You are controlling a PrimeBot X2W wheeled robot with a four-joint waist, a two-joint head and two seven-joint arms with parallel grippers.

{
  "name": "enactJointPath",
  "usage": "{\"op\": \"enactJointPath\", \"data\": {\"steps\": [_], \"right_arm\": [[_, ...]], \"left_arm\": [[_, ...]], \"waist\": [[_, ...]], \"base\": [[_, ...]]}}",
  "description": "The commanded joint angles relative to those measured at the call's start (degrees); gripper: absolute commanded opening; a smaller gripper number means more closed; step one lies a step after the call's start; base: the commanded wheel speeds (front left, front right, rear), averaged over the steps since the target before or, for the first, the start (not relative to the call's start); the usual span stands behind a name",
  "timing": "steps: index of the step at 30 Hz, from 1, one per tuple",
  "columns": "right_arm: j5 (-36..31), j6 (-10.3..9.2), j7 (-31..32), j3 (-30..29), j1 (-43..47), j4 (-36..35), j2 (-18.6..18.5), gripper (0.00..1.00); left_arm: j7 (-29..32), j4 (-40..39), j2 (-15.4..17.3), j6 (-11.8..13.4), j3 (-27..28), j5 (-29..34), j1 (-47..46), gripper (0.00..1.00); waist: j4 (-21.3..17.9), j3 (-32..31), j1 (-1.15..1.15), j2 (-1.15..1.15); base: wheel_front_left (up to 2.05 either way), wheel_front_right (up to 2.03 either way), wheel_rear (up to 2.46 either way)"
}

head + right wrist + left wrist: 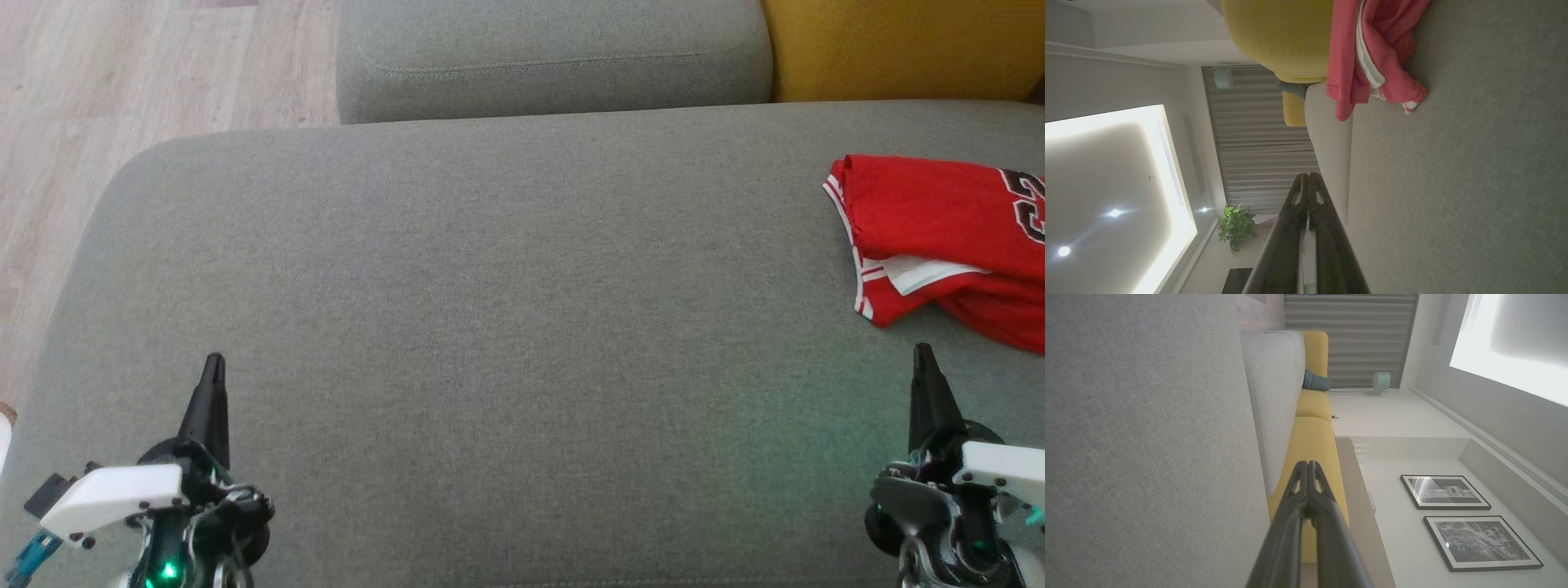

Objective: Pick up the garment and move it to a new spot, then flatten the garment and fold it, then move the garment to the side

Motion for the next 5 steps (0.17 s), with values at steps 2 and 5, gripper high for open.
{"op": "enactJointPath", "data": {"steps": [2,5], "right_arm": [[-0.3,-0.04,0.5,1.1,-3.1,-1.8,-0.4,0.00],[-0.4,-0.04,0.5,1.1,-3.1,-1.8,-0.4,0.00]], "left_arm": [[0.5,-1.9,0.5,-0.4,2.0,0.2,-3.0,0.00],[0.5,-1.9,0.5,-0.4,2.0,0.2,-3.0,0.00]], "waist": [[0.0,0.0,0.00,0.00],[0.0,0.0,0.00,0.00]], "base": [[0.00,0.00,0.00],[0.00,0.00,0.00]]}}
